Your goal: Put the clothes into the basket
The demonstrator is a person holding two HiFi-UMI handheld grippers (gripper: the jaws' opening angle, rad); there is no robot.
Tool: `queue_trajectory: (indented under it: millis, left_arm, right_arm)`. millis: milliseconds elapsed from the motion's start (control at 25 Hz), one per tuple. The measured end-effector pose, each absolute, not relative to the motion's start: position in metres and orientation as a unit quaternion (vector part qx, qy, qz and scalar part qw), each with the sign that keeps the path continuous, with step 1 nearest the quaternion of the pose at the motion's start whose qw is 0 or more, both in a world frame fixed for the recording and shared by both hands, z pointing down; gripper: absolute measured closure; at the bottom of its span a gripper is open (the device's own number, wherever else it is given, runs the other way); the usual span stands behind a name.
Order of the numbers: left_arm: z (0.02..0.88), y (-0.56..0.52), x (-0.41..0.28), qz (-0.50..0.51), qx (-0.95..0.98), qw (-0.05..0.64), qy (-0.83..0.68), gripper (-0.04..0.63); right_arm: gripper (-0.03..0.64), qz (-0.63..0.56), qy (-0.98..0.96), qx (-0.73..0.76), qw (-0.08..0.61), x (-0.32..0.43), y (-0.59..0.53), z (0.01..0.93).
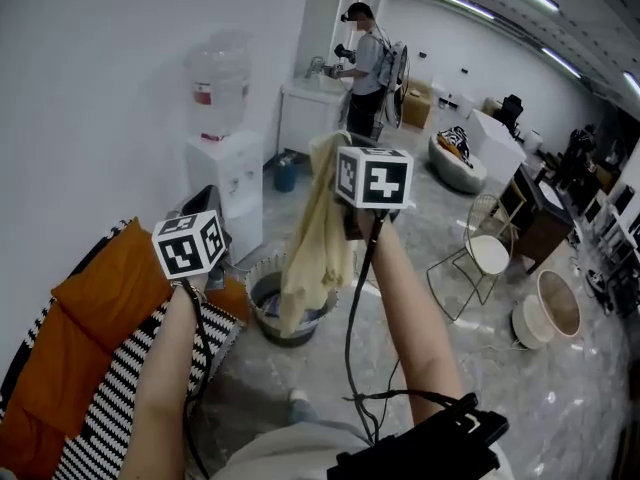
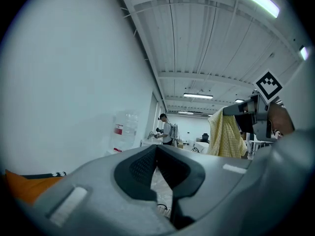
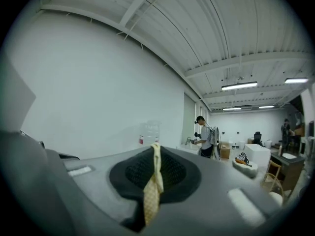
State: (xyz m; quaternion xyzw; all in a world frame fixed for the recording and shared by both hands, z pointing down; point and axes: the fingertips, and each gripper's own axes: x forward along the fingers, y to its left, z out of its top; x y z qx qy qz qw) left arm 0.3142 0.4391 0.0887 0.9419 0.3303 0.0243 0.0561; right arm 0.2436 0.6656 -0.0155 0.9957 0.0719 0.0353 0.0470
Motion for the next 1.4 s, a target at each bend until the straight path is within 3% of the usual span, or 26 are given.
queue_trajectory:
  millis: [640,1400]
  left_arm:
    - [0.086,0.538,0.37,0.023,0.938,0.063,0.34,0.601]
    - [0.282,0.579,0.431,0.178,0.937,0.067,0.293,0.601]
  right_arm:
    - [0.606,0.042,0.063,0.996,0.035,0.296,0.753,-0.002]
    - [0.606,0.21,-0.009,0.978,-0.013,0.392,0.785,0.255]
